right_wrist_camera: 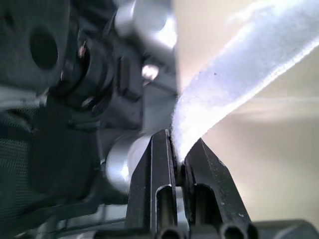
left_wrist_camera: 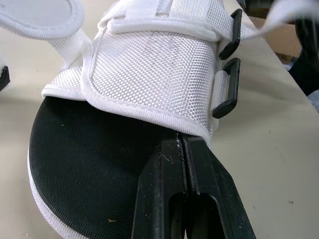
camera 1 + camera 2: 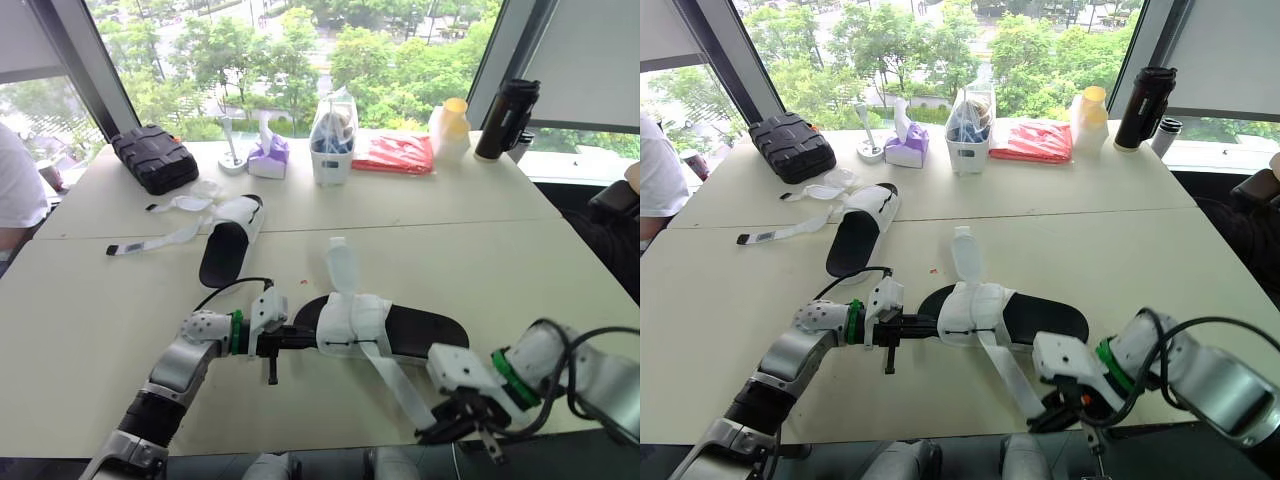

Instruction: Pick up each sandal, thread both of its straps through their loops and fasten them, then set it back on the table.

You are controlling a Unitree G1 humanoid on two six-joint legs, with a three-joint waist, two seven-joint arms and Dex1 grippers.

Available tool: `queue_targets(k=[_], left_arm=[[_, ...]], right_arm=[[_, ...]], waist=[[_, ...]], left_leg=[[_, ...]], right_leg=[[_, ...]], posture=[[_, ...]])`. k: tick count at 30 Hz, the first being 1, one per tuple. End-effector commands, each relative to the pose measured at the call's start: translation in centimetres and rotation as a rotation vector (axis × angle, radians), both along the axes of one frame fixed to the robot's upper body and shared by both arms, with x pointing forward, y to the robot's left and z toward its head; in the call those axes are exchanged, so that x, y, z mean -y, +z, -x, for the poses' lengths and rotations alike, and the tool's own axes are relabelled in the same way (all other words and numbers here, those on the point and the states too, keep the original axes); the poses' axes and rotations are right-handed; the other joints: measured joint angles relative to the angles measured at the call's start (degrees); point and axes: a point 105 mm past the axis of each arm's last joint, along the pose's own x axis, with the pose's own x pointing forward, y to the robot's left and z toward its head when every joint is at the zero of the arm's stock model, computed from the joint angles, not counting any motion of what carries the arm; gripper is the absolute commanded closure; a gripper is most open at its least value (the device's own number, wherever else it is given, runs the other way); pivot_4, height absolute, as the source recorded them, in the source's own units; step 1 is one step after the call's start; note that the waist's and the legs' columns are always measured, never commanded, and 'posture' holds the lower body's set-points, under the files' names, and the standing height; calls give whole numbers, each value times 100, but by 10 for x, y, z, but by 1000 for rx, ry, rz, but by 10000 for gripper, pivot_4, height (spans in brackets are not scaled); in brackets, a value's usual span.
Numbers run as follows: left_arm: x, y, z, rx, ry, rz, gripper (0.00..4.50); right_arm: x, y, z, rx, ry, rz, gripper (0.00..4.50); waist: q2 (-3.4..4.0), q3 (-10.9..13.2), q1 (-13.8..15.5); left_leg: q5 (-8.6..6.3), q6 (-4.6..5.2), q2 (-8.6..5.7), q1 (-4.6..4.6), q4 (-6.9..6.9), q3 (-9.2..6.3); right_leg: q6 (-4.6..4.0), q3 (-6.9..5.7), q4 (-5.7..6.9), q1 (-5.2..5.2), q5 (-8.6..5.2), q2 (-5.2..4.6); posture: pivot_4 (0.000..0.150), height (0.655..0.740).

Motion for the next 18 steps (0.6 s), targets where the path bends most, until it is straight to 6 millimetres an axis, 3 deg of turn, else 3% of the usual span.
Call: queue_targets(k=[1,8,18], left_arm=[[1,-23,5,-47,-23,-80,45000],[6,-25,2,-37,-39,-84,45000],[5,-23,3,-31,-37,-83,45000]], right_arm=[[-9,34,-16,91,1,-78,44505],[-33,72,-61,156,-75,-227,44505],[-33,68,-106,120,-214,-264,44505]], waist=[[-1,0,4],[1,-1,12],[2,-1,5]], left_leg=[[0,0,1,0,0,0],[1,0,-4,-1,1,0],[1,-1,-7,-2,1,-5]], right_leg=[[0,0,0,0,0,0],[-2,2,-2,1,2,-3],[-5,2,0,0,4,-2]], posture=[[1500,7400],[1500,7400],[1500,7400]])
